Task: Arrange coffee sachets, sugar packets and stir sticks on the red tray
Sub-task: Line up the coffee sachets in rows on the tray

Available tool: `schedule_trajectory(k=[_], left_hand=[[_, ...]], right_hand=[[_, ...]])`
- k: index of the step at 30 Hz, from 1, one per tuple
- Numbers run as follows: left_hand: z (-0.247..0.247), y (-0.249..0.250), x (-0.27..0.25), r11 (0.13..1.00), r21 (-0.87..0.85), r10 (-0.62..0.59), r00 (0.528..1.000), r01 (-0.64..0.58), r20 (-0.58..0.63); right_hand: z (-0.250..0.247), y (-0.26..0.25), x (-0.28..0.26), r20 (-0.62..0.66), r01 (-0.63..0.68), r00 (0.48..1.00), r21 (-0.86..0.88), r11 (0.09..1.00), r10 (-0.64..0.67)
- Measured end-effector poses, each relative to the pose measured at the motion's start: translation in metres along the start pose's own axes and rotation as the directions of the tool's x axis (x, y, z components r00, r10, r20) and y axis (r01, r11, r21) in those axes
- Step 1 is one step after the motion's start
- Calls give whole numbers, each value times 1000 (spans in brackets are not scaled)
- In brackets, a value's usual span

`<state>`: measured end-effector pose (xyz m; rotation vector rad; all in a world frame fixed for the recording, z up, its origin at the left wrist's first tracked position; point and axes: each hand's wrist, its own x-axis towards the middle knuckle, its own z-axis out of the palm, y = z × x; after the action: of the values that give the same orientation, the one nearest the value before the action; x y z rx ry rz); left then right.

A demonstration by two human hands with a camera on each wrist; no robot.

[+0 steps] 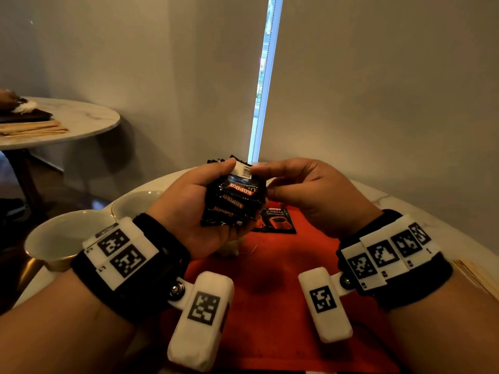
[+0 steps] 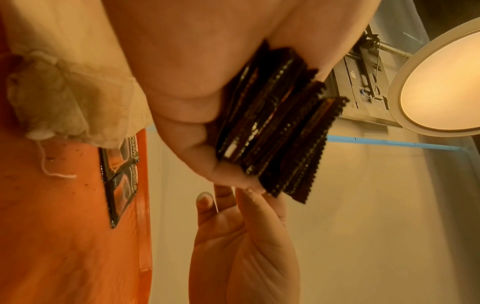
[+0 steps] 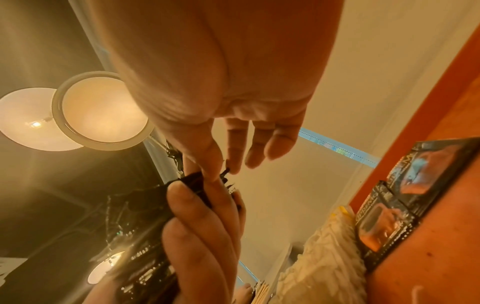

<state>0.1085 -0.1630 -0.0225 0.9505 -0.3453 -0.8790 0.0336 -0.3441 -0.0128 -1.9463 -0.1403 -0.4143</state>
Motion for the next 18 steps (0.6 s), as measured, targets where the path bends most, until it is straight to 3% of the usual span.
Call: schedule_trajectory(k=[7, 12, 16, 18], left_hand=[[1, 0, -1, 1000, 18, -6, 1000, 6, -7], [1, 1, -3, 999, 19, -41, 999, 41, -20], [3, 2, -3, 999, -32, -45, 998, 43, -40], [3, 3, -2, 998, -58, -29, 996, 24, -85]], right_hand=[[1, 0, -1, -34, 13, 999, 17, 1000, -13], [2, 3, 0, -159, 23, 987, -30, 999, -27], [0, 17, 5, -422, -43, 900, 158, 986, 107], [-4, 25, 9, -484, -78, 844, 317, 945, 232]])
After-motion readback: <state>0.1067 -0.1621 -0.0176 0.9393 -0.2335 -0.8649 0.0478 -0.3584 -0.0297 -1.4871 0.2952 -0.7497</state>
